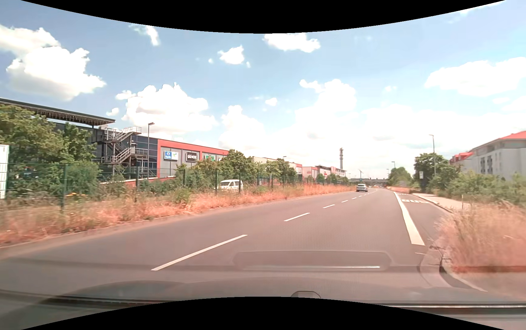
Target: Follow the waypoints while adhering to traffic rules and regulations
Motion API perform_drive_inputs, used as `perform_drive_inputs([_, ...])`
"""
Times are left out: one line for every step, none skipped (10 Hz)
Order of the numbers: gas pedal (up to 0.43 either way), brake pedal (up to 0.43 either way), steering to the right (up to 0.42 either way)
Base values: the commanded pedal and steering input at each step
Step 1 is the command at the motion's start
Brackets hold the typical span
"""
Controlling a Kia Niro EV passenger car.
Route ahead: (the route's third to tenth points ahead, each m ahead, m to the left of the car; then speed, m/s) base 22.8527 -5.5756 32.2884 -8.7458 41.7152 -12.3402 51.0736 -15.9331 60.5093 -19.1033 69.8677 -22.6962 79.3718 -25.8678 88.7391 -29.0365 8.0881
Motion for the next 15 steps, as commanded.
perform_drive_inputs([0.197, 0.000, 0.156])
perform_drive_inputs([0.197, 0.000, 0.153])
perform_drive_inputs([0.197, 0.000, 0.150])
perform_drive_inputs([0.197, 0.000, 0.148])
perform_drive_inputs([0.197, 0.000, 0.147])
perform_drive_inputs([0.197, 0.000, 0.145])
perform_drive_inputs([0.197, 0.000, 0.138])
perform_drive_inputs([0.197, 0.000, 0.126])
perform_drive_inputs([0.197, 0.000, 0.118])
perform_drive_inputs([0.197, 0.000, 0.107])
perform_drive_inputs([0.197, 0.000, 0.096])
perform_drive_inputs([0.197, 0.000, 0.087])
perform_drive_inputs([0.197, 0.000, 0.074])
perform_drive_inputs([0.197, 0.000, 0.055])
perform_drive_inputs([0.197, 0.000, 0.039])
